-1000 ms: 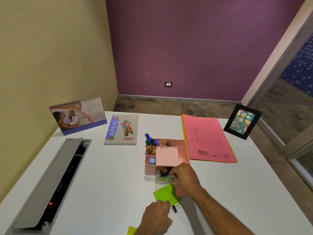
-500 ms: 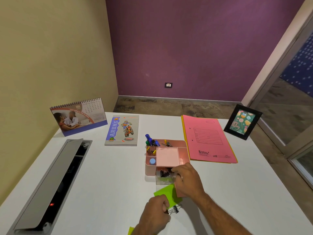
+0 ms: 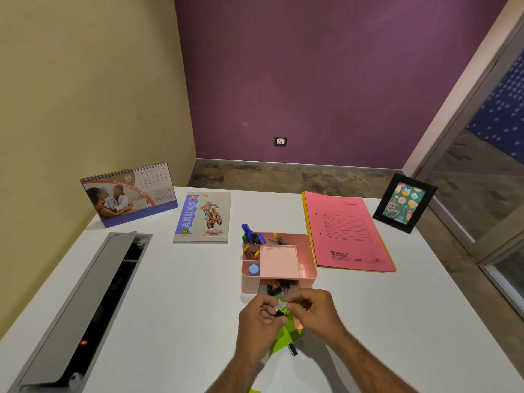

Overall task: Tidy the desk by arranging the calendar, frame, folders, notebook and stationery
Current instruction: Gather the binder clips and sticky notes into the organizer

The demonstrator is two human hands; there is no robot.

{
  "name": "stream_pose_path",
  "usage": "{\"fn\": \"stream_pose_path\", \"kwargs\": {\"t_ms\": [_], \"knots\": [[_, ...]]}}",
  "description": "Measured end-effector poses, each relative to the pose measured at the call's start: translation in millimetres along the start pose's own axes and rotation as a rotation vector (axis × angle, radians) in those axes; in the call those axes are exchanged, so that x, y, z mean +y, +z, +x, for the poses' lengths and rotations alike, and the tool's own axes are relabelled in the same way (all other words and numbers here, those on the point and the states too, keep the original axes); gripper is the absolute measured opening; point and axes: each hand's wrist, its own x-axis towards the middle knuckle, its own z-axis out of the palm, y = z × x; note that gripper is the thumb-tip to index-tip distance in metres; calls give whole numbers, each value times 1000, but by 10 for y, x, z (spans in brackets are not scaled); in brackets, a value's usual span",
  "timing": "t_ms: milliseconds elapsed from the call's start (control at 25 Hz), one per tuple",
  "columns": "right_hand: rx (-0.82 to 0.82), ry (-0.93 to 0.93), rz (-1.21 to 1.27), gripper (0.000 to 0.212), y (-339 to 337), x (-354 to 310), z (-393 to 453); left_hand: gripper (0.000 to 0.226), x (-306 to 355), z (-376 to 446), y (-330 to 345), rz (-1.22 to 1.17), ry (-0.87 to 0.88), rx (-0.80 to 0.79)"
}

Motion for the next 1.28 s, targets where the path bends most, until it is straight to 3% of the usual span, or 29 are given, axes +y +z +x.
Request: {"fn": "stream_pose_path", "kwargs": {"t_ms": [80, 160, 280, 360, 480, 600, 720, 880, 1080, 1200, 1280], "knots": [[62, -23, -5, 34, -31, -13, 56, 42, -4, 2, 18, 40, -47, 58], [135, -79, -54, 28, -61, -18, 127, 39, -78, -19, 50, 181, -70, 14], [158, -150, -172, 20, -74, -10, 216, 32, -234, -119, 91, 594, 164, -223], [117, -194, -281, 18, -58, 12, 252, 34, -338, -141, 133, 815, 350, -391], [-7, -236, -395, 21, -6, -20, 291, 21, -435, -74, 195, 1096, 616, -559], [-149, -206, -486, 26, 70, -81, 346, 42, -509, -56, 185, 1322, 597, -660], [-234, -169, -573, 31, 115, -96, 382, 58, -548, -62, 181, 1393, 527, -687], [-251, -221, -654, 34, 88, -113, 343, 54, -579, -48, 178, 1399, 528, -592], [2, -300, -551, 28, 64, -42, 216, 22, -545, -85, 153, 1417, 672, -584], [95, -320, -464, 23, 54, 1, 146, 33, -624, -94, 163, 1480, 582, -667], [124, -304, -435, 20, 45, 63, 107, 33, -701, -57, 186, 1427, 574, -577]]}}
